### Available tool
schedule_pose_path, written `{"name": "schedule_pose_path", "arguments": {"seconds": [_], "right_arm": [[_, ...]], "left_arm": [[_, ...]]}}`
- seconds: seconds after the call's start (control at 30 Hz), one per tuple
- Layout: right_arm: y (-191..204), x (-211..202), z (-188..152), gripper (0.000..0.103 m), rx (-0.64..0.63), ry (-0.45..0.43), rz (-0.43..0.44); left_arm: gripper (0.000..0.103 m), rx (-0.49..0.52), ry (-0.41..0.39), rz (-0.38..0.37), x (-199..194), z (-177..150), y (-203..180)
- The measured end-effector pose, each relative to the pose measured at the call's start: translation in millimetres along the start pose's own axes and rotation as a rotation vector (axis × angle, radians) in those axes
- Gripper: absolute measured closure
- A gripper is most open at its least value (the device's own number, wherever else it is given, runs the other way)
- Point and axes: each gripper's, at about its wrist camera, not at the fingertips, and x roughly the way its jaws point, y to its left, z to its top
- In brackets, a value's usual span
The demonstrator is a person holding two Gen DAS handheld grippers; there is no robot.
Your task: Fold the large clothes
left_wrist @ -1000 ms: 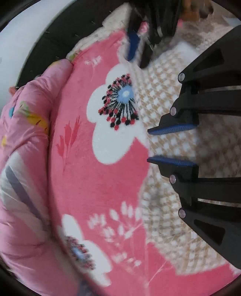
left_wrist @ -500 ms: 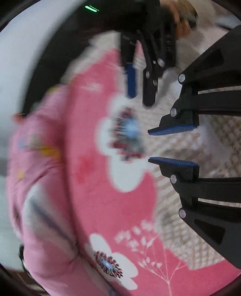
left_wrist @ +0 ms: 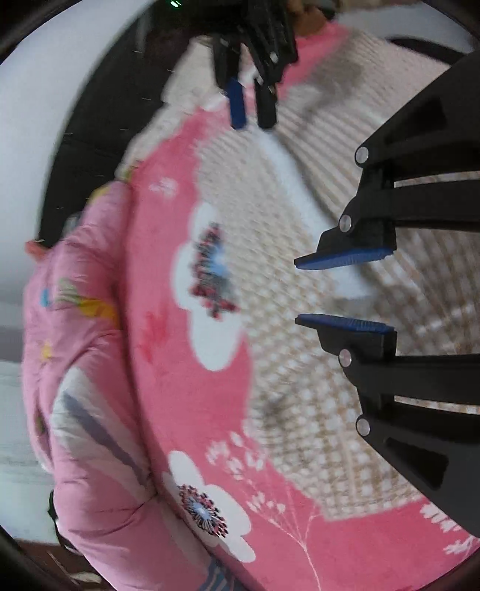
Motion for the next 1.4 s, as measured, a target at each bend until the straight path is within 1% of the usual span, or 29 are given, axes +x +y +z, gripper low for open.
{"name": "schedule_pose_path", "arguments": {"seconds": [0.07,0.1,0.13,0.17,0.2,0.23,0.3,0.33,0.37,0.4,0.43,0.47,0.53,0.57,0.6,0.63,0.7,0.73,0.8,0.9,0.93,1.0,1.07,1.1,1.13,1.17,1.23,1.4], "right_arm": [[1.6,11.3,8.3,0.055,0.035,-0.027,-0.010],[2.1,25.7,7.7,0.055,0.040,-0.017,-0.034],[-0.3,46.8,2.3,0.055,0.052,0.038,-0.055],[-1.7,60.2,-4.1,0.054,0.053,0.069,-0.063],[-1.7,61.1,-14.4,0.054,0.043,0.050,-0.069],[-1.3,51.1,-24.4,0.054,0.047,0.032,-0.070],[-6.3,32.4,-42.6,0.054,0.098,0.076,-0.087],[-9.0,20.9,-53.7,0.054,0.121,0.084,-0.088],[-10.4,2.3,-67.6,0.054,0.132,0.059,-0.086],[-9.9,-13.9,-78.6,0.051,0.144,0.035,-0.095],[-10.4,-34.6,-92.3,0.044,0.166,0.004,-0.106],[-9.2,-47.7,-100.2,0.040,0.180,-0.016,-0.104],[-2.2,-81.4,-122.6,0.030,0.199,-0.073,-0.070],[2.8,-91.4,-130.7,0.027,0.200,-0.092,-0.059],[11.1,-99.2,-137.8,0.019,0.197,-0.113,-0.051],[22.6,-109.7,-148.1,0.014,0.186,-0.141,-0.043],[41.4,-116.1,-155.5,0.012,0.162,-0.168,-0.026],[51.6,-117.1,-159.3,0.009,0.149,-0.179,-0.028],[68.3,-112.0,-163.3,0.008,0.126,-0.191,-0.034],[87.3,-98.3,-171.2,0.008,0.120,-0.176,-0.016],[92.9,-87.1,-173.5,0.008,0.133,-0.153,-0.002],[99.6,-71.1,-177.8,0.008,0.148,-0.124,0.002],[103.7,-54.7,-181.3,0.008,0.145,-0.102,-0.015],[105.4,-45.6,-184.0,0.008,0.142,-0.082,-0.037],[103.8,-26.6,-187.0,0.008,0.136,-0.029,-0.086],[101.8,-13.9,-190.9,0.008,0.137,0.007,-0.096],[100.1,-15.1,-195.6,0.008,0.140,-0.030,-0.083],[97.9,-20.9,-197.2,0.008,0.145,-0.034,-0.076]], "left_arm": [[0.079,-0.065,0.006,-0.021,4.6,7.4,-4.3],[0.077,-0.079,0.022,-0.015,12.5,9.6,-7.2],[0.074,-0.093,0.074,0.029,28.4,6.9,-10.8],[0.073,-0.105,0.147,0.078,44.9,-0.8,-11.6],[0.073,-0.116,0.177,0.083,51.1,-7.8,-11.6],[0.073,-0.128,0.148,0.082,43.9,-15.0,-11.9],[0.072,-0.139,0.130,0.069,22.8,-22.3,-11.7],[0.068,-0.140,0.135,0.079,5.4,-27.9,-10.5],[0.056,-0.142,0.131,0.092,-6.8,-32.3,-8.9],[0.051,-0.149,0.119,0.105,-22.4,-38.2,-7.4],[0.050,-0.155,0.116,0.107,-34.0,-44.0,-6.6],[0.050,-0.165,0.114,0.107,-46.5,-50.3,-7.0],[0.043,-0.174,0.104,0.131,-68.8,-63.1,-12.8],[0.033,-0.168,0.087,0.140,-81.8,-71.8,-19.0],[0.026,-0.163,0.074,0.144,-88.9,-77.6,-23.1],[0.024,-0.158,0.053,0.152,-100.7,-87.6,-30.7],[0.016,-0.152,0.036,0.189,-115.6,-106.7,-45.8],[0.014,-0.151,0.031,0.212,-119.1,-113.3,-51.7],[0.009,-0.146,0.033,0.266,-120.2,-126.9,-61.6],[0.008,-0.125,0.071,0.348,-105.1,-150.2,-76.2],[0.008,-0.112,0.090,0.384,-97.2,-156.2,-78.7],[0.008,-0.098,0.111,0.421,-86.6,-166.0,-82.3],[0.007,-0.110,0.127,0.457,-73.5,-179.3,-84.1],[0.005,-0.125,0.124,0.463,-71.1,-183.9,-83.3],[0.005,-0.153,0.098,0.464,-70.8,-189.8,-81.6],[0.005,-0.175,0.073,0.460,-73.1,-193.9,-80.6],[0.005,-0.187,0.063,0.467,-73.8,-197.5,-80.1],[0.005,-0.187,0.052,0.467,-75.3,-199.9,-81.7]]}}
